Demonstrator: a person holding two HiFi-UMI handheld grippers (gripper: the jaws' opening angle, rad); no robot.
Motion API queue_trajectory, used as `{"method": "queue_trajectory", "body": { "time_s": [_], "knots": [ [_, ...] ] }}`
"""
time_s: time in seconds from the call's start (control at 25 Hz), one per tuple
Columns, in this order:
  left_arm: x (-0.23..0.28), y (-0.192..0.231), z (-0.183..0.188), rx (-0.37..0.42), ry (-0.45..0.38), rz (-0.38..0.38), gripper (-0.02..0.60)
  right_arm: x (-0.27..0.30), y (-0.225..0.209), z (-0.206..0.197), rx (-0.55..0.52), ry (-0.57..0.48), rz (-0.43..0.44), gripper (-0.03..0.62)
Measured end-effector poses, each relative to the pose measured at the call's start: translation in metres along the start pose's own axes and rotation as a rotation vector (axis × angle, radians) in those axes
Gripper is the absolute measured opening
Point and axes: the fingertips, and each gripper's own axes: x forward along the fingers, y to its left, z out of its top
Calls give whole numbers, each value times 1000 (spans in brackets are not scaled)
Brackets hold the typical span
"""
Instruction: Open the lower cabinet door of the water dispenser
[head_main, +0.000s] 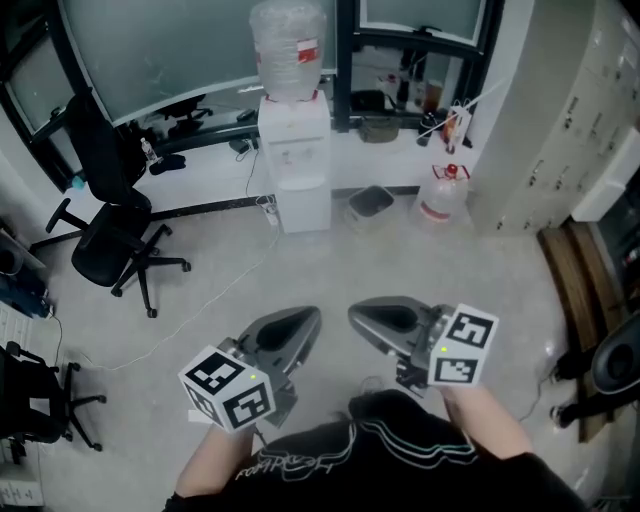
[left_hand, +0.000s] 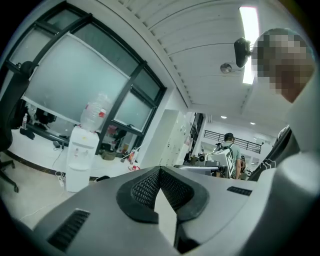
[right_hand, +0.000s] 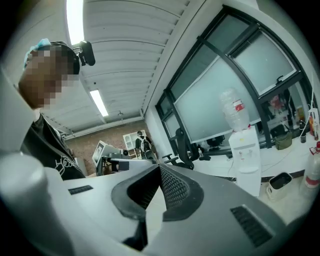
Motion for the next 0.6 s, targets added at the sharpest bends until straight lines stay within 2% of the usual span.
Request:
{"method": "queue_trajectory", "body": {
  "time_s": [0.28,0.6],
  "knots": [
    [50,25,-7,-47,42,-1,0,-7,-53,-8,43,8,-29,12],
    [158,67,-3,-95,133,21,0,-28,-168,3,104,31,-61,12]
  ]
}}
